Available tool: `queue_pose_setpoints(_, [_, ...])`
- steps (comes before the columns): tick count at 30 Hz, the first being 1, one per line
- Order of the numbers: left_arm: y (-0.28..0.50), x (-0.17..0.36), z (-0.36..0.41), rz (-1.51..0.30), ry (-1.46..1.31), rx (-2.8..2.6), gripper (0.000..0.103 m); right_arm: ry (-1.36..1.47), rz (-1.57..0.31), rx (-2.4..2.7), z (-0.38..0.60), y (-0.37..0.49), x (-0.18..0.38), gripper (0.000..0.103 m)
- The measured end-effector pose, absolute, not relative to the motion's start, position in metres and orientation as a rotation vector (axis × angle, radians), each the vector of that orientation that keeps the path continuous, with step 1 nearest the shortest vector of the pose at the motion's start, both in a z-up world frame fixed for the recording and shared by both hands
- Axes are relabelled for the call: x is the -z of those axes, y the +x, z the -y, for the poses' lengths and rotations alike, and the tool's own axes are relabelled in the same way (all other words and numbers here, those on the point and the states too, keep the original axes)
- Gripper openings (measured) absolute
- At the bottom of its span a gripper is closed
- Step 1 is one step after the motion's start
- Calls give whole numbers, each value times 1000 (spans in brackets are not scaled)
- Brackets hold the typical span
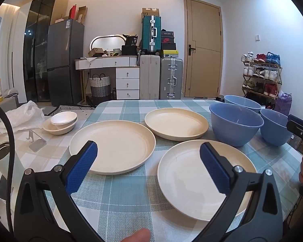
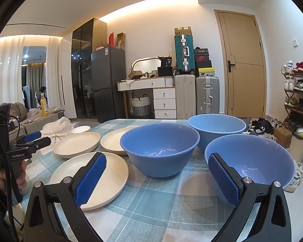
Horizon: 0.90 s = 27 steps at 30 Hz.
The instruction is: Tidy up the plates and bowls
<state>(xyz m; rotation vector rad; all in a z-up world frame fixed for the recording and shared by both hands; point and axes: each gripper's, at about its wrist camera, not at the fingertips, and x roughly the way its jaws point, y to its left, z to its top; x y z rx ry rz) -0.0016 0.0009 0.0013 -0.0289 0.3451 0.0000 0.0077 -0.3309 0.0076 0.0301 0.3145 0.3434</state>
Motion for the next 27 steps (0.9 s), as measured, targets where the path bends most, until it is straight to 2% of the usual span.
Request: queue_pose_setpoints(27, [-6, -5, -4, -345, -32, -4, 101, 47, -305, -350, 333, 5, -9, 103])
